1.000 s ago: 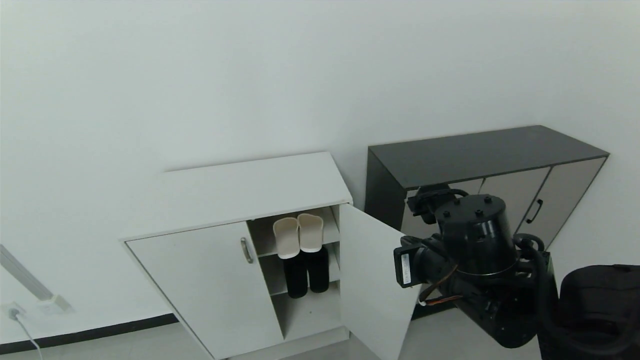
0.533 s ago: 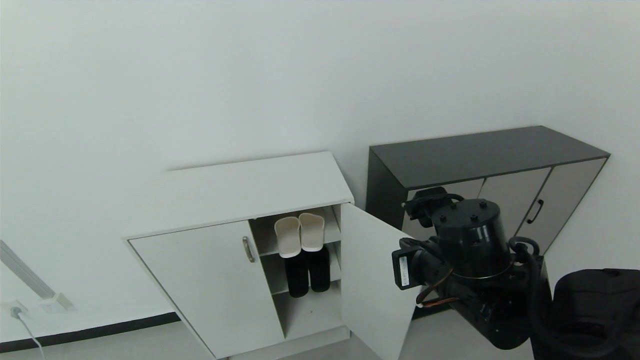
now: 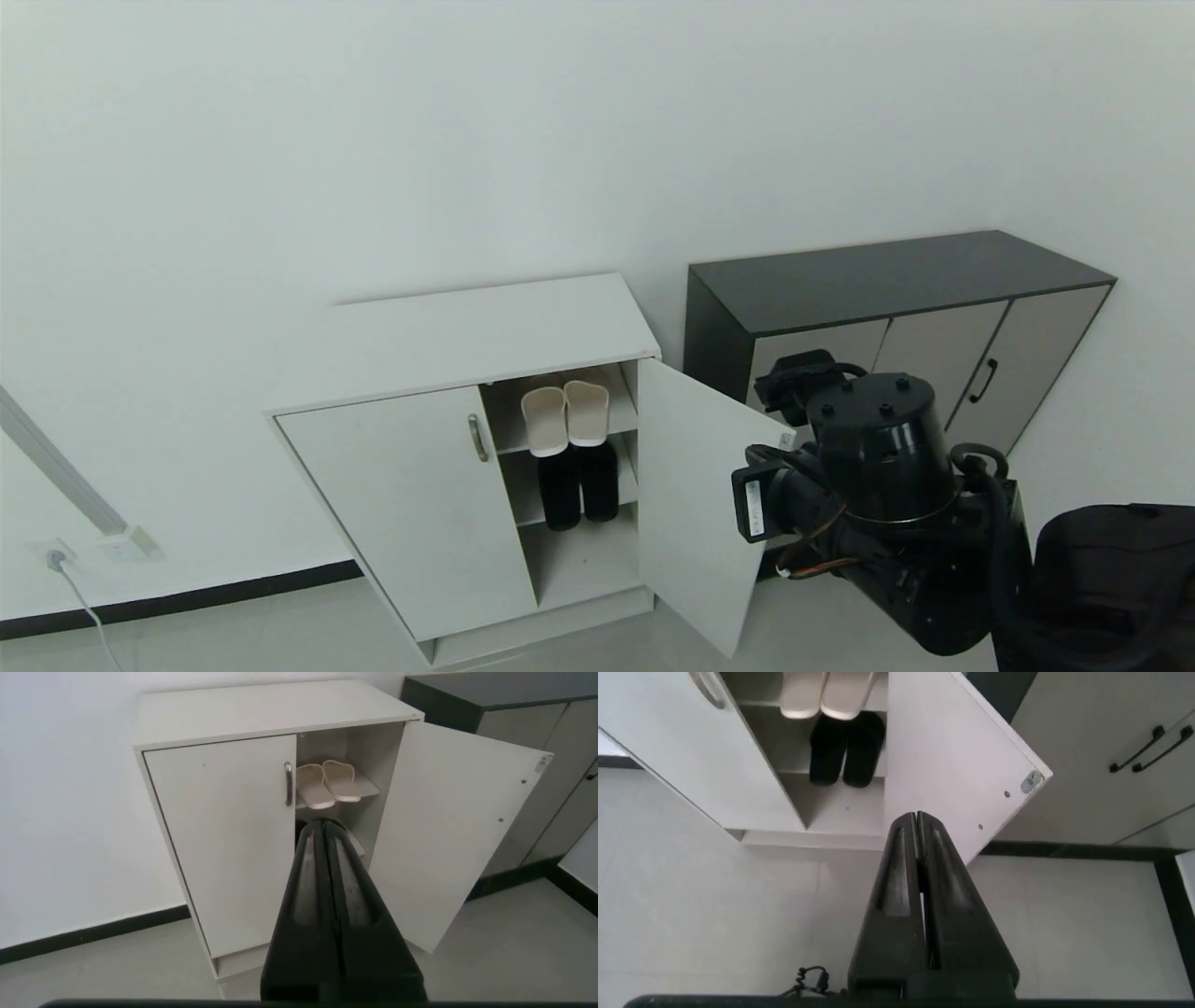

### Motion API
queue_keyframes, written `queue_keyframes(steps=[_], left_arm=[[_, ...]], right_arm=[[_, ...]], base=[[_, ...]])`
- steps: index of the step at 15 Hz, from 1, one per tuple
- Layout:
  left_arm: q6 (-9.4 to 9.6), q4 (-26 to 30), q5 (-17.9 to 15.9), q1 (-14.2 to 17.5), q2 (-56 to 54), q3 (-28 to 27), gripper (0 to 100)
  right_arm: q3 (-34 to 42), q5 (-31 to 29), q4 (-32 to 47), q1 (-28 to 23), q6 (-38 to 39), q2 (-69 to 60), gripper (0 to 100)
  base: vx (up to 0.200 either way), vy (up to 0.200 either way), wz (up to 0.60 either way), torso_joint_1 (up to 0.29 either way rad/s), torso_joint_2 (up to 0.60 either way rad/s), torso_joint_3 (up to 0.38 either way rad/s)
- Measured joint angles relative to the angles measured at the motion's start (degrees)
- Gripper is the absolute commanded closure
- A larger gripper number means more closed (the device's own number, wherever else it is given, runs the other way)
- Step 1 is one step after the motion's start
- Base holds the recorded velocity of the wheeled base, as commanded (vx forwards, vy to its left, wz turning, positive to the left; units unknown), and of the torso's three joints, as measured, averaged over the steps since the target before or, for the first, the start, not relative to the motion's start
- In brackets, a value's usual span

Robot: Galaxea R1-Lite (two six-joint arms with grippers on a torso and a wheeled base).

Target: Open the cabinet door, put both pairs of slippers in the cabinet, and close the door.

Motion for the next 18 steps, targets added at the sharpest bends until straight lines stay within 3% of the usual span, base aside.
queue_keyframes(steps=[8, 18], left_arm=[[0.07, 0.0, -0.01, 0.0, 0.0, 0.0, 100], [-0.02, 0.0, 0.02, 0.0, 0.0, 0.0, 100]], right_arm=[[-1.41, 1.74, -0.24, -3.44, -1.95, 0.15, 100], [-18.3, 10.67, -0.22, -20.26, -3.15, 11.82, 100]], base=[[0.0, 0.0, 0.0, 0.0, 0.0, 0.0], [0.0, 0.0, 0.0, 0.0, 0.0, 0.0]])
